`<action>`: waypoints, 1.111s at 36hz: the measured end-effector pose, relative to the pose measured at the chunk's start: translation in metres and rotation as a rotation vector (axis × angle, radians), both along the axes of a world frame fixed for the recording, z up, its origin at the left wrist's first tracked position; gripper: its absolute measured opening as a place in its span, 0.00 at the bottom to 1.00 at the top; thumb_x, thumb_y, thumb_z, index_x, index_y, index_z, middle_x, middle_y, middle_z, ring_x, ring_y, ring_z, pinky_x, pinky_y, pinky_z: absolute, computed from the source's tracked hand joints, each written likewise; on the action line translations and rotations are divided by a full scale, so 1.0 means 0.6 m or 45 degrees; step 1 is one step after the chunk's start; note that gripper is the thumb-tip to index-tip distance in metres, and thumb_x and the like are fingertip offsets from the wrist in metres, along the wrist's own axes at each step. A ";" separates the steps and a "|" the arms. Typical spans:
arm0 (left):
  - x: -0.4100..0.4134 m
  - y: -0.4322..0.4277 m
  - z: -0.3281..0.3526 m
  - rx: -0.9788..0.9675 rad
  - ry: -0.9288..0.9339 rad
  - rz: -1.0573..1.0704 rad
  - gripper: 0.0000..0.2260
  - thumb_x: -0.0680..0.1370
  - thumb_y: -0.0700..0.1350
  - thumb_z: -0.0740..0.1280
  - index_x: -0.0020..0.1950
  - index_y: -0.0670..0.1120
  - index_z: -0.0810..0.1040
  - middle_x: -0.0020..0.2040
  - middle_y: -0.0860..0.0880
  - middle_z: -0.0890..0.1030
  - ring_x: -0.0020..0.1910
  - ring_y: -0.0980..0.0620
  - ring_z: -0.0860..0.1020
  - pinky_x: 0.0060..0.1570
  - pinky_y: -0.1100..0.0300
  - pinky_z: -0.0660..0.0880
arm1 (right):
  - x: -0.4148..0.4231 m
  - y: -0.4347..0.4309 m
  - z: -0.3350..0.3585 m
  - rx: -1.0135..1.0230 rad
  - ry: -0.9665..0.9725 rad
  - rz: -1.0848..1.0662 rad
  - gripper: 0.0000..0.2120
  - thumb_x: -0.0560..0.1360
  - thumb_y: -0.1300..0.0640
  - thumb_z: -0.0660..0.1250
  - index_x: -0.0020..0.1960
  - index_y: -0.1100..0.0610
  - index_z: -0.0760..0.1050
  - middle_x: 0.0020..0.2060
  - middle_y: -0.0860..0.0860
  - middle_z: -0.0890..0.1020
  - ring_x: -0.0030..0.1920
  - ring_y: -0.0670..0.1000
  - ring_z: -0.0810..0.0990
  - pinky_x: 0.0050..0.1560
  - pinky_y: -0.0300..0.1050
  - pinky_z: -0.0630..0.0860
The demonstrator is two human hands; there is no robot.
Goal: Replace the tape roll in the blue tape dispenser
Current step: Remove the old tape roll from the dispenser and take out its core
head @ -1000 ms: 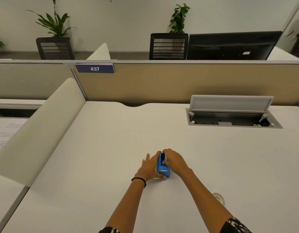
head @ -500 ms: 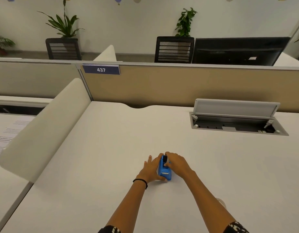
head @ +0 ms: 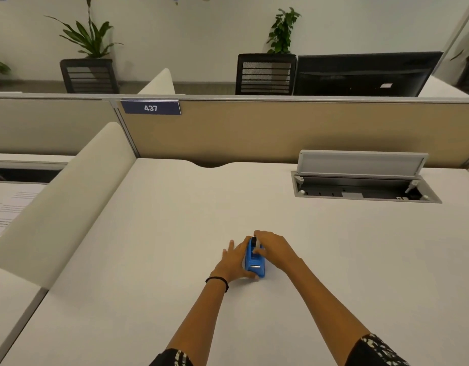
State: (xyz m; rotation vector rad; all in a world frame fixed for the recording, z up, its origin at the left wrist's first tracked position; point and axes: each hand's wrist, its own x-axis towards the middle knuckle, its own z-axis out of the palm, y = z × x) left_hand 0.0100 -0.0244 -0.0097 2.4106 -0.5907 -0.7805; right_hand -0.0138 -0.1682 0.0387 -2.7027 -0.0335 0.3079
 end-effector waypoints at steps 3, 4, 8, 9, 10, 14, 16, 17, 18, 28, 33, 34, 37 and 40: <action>-0.001 0.001 0.005 0.006 0.003 -0.007 0.48 0.68 0.53 0.74 0.74 0.50 0.42 0.77 0.47 0.52 0.75 0.40 0.40 0.71 0.39 0.41 | -0.008 -0.001 0.005 0.178 -0.011 -0.098 0.21 0.76 0.56 0.64 0.66 0.60 0.65 0.64 0.58 0.74 0.61 0.57 0.74 0.61 0.47 0.71; -0.002 0.002 0.006 0.008 0.005 -0.009 0.48 0.68 0.54 0.73 0.74 0.50 0.42 0.77 0.47 0.52 0.75 0.39 0.40 0.71 0.39 0.41 | -0.013 -0.001 0.005 0.248 -0.010 -0.138 0.23 0.76 0.56 0.63 0.68 0.60 0.63 0.66 0.58 0.72 0.64 0.57 0.72 0.64 0.47 0.68; -0.006 0.004 0.006 0.016 0.007 -0.015 0.47 0.69 0.54 0.73 0.74 0.51 0.41 0.77 0.48 0.52 0.75 0.39 0.41 0.71 0.38 0.42 | -0.034 -0.003 -0.001 0.460 -0.050 -0.266 0.24 0.76 0.57 0.64 0.69 0.60 0.63 0.68 0.58 0.70 0.67 0.57 0.69 0.68 0.49 0.64; -0.008 0.005 0.008 0.019 0.009 -0.018 0.47 0.69 0.53 0.73 0.74 0.51 0.41 0.77 0.48 0.52 0.75 0.39 0.42 0.71 0.38 0.42 | -0.038 -0.004 -0.002 0.513 -0.079 -0.287 0.23 0.75 0.57 0.65 0.68 0.60 0.65 0.67 0.58 0.71 0.66 0.57 0.70 0.67 0.50 0.66; -0.010 0.006 0.010 0.023 0.011 -0.018 0.47 0.70 0.53 0.72 0.74 0.50 0.41 0.77 0.48 0.52 0.75 0.39 0.43 0.71 0.38 0.43 | -0.042 -0.005 -0.004 0.570 -0.115 -0.310 0.22 0.74 0.58 0.67 0.66 0.61 0.66 0.65 0.59 0.73 0.63 0.57 0.73 0.65 0.49 0.70; -0.018 0.013 0.029 0.071 0.083 -0.015 0.39 0.73 0.55 0.68 0.74 0.50 0.46 0.75 0.48 0.58 0.75 0.42 0.51 0.71 0.36 0.48 | -0.060 -0.009 0.004 0.770 -0.238 -0.446 0.20 0.71 0.61 0.70 0.62 0.62 0.71 0.57 0.56 0.78 0.53 0.51 0.77 0.47 0.29 0.75; -0.024 0.018 0.040 0.151 0.103 -0.017 0.34 0.75 0.57 0.63 0.74 0.49 0.50 0.74 0.47 0.60 0.73 0.43 0.58 0.71 0.37 0.50 | -0.073 -0.010 0.010 0.828 -0.293 -0.460 0.19 0.70 0.64 0.71 0.60 0.61 0.73 0.54 0.52 0.78 0.51 0.50 0.77 0.42 0.22 0.73; -0.027 0.022 0.043 0.175 0.095 0.003 0.31 0.76 0.57 0.61 0.74 0.49 0.52 0.74 0.46 0.62 0.72 0.44 0.61 0.72 0.38 0.50 | -0.081 -0.010 0.014 0.853 -0.296 -0.465 0.18 0.70 0.65 0.70 0.59 0.59 0.73 0.53 0.51 0.78 0.51 0.50 0.77 0.42 0.22 0.73; -0.031 0.026 0.045 0.147 0.083 0.047 0.27 0.77 0.56 0.60 0.73 0.50 0.56 0.73 0.46 0.65 0.71 0.44 0.64 0.72 0.39 0.51 | -0.089 -0.010 0.016 0.884 -0.294 -0.469 0.16 0.70 0.66 0.70 0.57 0.58 0.74 0.52 0.50 0.79 0.50 0.50 0.78 0.42 0.22 0.73; -0.135 0.012 0.097 -0.788 0.182 0.528 0.13 0.78 0.50 0.61 0.60 0.49 0.75 0.57 0.49 0.79 0.54 0.53 0.79 0.50 0.67 0.72 | -0.199 0.008 0.013 1.165 -0.209 -0.611 0.17 0.71 0.68 0.67 0.54 0.50 0.75 0.50 0.48 0.81 0.50 0.47 0.80 0.43 0.31 0.78; -0.178 -0.004 0.090 -0.793 0.130 0.510 0.14 0.76 0.50 0.66 0.58 0.46 0.78 0.54 0.48 0.81 0.50 0.55 0.79 0.53 0.63 0.76 | -0.234 0.015 0.006 1.242 -0.203 -0.680 0.13 0.71 0.63 0.70 0.52 0.51 0.76 0.48 0.52 0.83 0.48 0.50 0.84 0.51 0.42 0.80; -0.184 -0.006 0.091 -0.799 0.109 0.511 0.13 0.75 0.50 0.66 0.56 0.45 0.78 0.52 0.48 0.82 0.49 0.56 0.79 0.50 0.67 0.75 | -0.238 0.016 0.006 1.241 -0.208 -0.692 0.12 0.70 0.63 0.70 0.51 0.53 0.76 0.47 0.52 0.84 0.47 0.50 0.84 0.50 0.42 0.80; -0.198 -0.009 0.095 -0.836 0.081 0.501 0.09 0.76 0.48 0.66 0.51 0.46 0.81 0.45 0.52 0.82 0.43 0.61 0.80 0.42 0.74 0.74 | -0.246 0.019 0.013 1.224 -0.213 -0.708 0.09 0.70 0.62 0.71 0.49 0.54 0.77 0.45 0.51 0.83 0.45 0.48 0.84 0.43 0.35 0.80; -0.209 -0.013 0.098 -0.892 0.069 0.535 0.07 0.75 0.47 0.67 0.49 0.46 0.81 0.43 0.53 0.82 0.43 0.61 0.80 0.41 0.74 0.74 | -0.253 0.022 0.024 1.229 -0.213 -0.715 0.09 0.71 0.62 0.70 0.47 0.50 0.76 0.44 0.47 0.82 0.45 0.47 0.83 0.38 0.30 0.78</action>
